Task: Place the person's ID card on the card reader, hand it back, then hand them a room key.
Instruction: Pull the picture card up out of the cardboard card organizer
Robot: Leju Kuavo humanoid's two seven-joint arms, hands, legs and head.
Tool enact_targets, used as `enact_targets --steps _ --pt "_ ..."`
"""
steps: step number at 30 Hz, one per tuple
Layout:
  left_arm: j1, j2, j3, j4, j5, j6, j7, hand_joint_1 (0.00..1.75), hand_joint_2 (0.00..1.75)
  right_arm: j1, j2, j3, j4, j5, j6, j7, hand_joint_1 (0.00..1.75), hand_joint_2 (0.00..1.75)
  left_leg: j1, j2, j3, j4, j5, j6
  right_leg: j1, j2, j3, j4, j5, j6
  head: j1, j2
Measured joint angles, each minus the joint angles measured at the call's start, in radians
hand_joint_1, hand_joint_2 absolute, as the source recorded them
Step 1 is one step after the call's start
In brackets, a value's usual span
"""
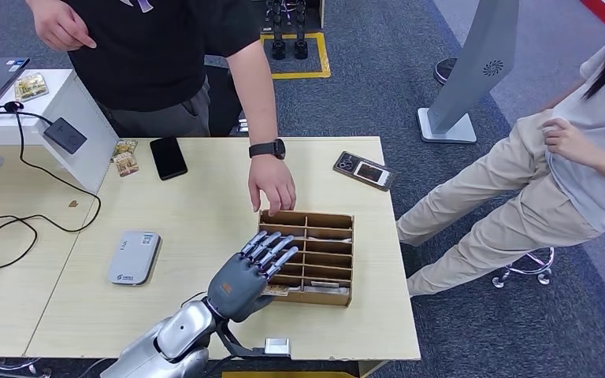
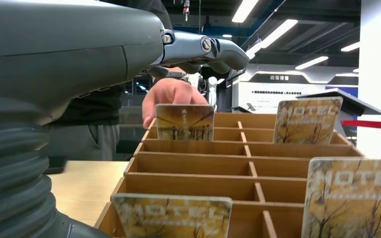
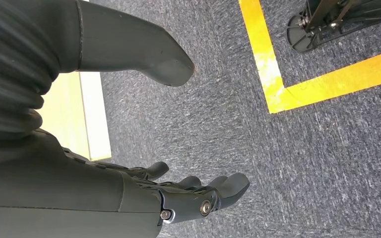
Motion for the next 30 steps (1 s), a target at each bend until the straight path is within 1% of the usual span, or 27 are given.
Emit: enact_targets --steps 3,7,17,30 --pt "0.001 0.0 0.0 0.014 -0.001 0.0 0.001 0.0 1.75 0.0 -0.002 0.0 0.004 0.0 0.0 -0.001 0.0 1.75 0.0 0.0 0.0 0.0 0.0 0.0 0.0 0.0 0.0 0.0 0.0 0.0 0.0 0.0" --pt "0.002 0.0 0.0 0.032 0.006 -0.001 -0.005 1.75 1.75 0.0 -0.006 0.0 0.009 0.001 0.0 -0.002 0.0 1.75 0.0 0.0 0.0 0.0 0.0 0.0 0.0 0.0 0.0 0.0 0.0 0.0 0.0 0.0" --pt "0.003 0.0 0.0 0.06 0.063 -0.008 -0.052 1.75 1.75 0.0 -0.015 0.0 0.024 0.003 -0.004 -0.005 0.0 1.75 0.0 0.0 0.0 0.0 0.0 0.0 0.0 0.0 0.0 0.0 0.0 0.0 0.0 0.0" --pt "0.003 0.0 0.0 0.068 0.083 -0.022 -0.062 1.75 1.75 0.0 -0.024 0.0 0.039 0.018 -0.017 -0.009 0.0 1.75 0.0 0.0 0.0 0.0 0.0 0.0 0.0 0.0 0.0 0.0 0.0 0.0 0.0 0.0"
